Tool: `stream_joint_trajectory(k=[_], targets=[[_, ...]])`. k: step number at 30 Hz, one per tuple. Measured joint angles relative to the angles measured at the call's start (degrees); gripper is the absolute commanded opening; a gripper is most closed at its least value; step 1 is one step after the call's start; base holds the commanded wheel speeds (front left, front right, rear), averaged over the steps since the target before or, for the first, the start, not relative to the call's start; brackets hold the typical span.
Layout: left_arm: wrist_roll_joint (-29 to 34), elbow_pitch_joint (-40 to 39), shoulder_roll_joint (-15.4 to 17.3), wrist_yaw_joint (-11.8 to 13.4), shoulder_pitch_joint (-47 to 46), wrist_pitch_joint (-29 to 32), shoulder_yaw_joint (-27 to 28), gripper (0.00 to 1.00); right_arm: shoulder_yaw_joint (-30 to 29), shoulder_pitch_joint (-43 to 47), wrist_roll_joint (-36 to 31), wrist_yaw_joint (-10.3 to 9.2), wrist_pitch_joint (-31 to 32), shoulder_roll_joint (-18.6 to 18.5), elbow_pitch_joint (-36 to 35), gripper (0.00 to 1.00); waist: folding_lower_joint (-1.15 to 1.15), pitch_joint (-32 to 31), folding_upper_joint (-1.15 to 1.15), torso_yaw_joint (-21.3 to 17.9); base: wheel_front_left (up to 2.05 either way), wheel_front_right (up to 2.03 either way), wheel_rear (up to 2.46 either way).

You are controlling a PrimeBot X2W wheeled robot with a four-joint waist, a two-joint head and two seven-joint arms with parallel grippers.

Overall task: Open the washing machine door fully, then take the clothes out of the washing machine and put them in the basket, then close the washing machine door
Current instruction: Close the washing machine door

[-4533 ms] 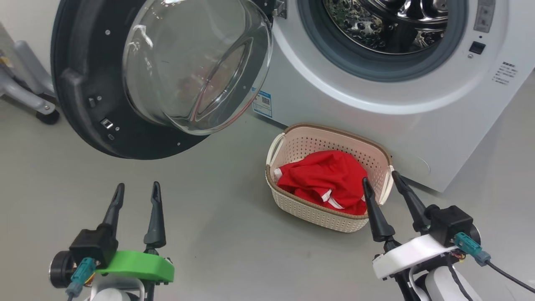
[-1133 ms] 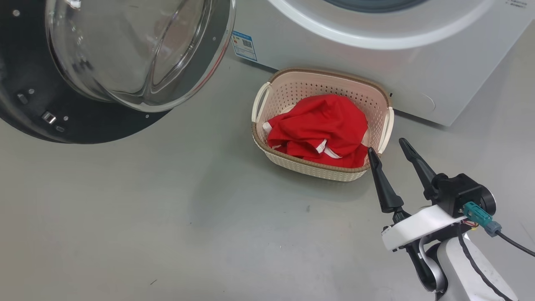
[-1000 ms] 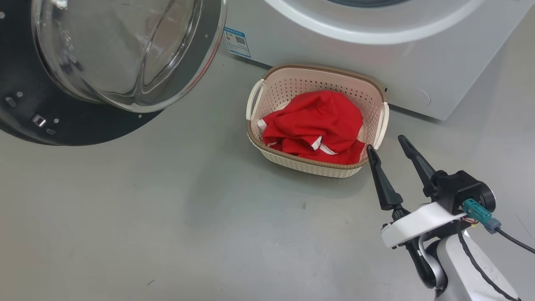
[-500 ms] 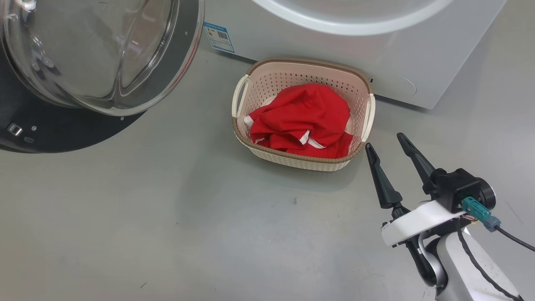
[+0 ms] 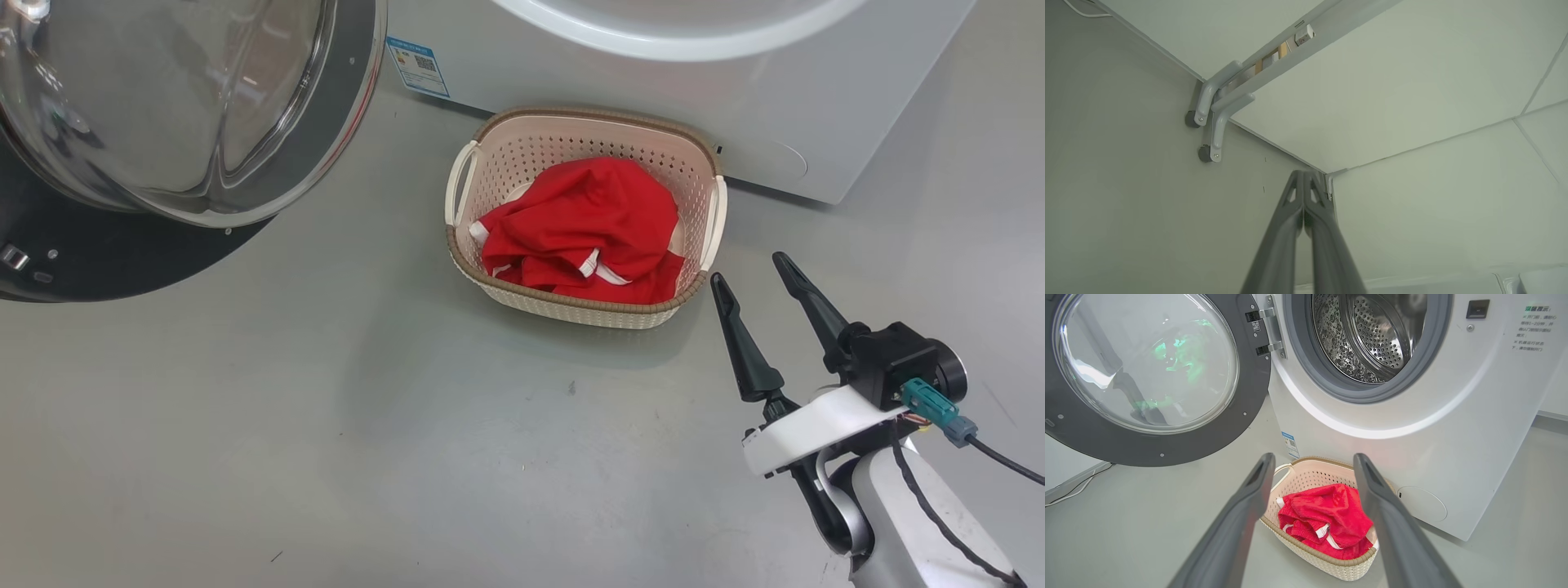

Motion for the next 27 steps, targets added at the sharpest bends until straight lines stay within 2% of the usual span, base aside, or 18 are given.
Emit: stream_joint_trajectory(k=[5, 13, 27], targets=[[-1.9, 3.8, -0.5, 0.3, -2.4, 2.9, 2.1, 0.00, 0.0, -0.2, 0.0, 0.00, 0.0, 0.0, 0.0, 1.00, 0.00, 0.0, 0.00, -0.1, 0.00, 0.00, 0.00], [-2.0, 11.7, -0.5, 0.4, -3.9, 8.8, 2.1, 0.00, 0.2, -0.8, 0.0, 0.01, 0.0, -0.1, 0.0, 1.00, 0.00, -0.1, 0.00, -0.2, 0.00, 0.00, 0.00], [-2.1, 16.7, 0.2, 0.4, -7.7, 15.5, 2.2, 0.00, 0.2, -0.9, 0.1, 0.01, 0.0, -0.2, 0.0, 1.00, 0.00, 0.1, 0.00, -0.5, 0.00, 0.00, 0.00]])
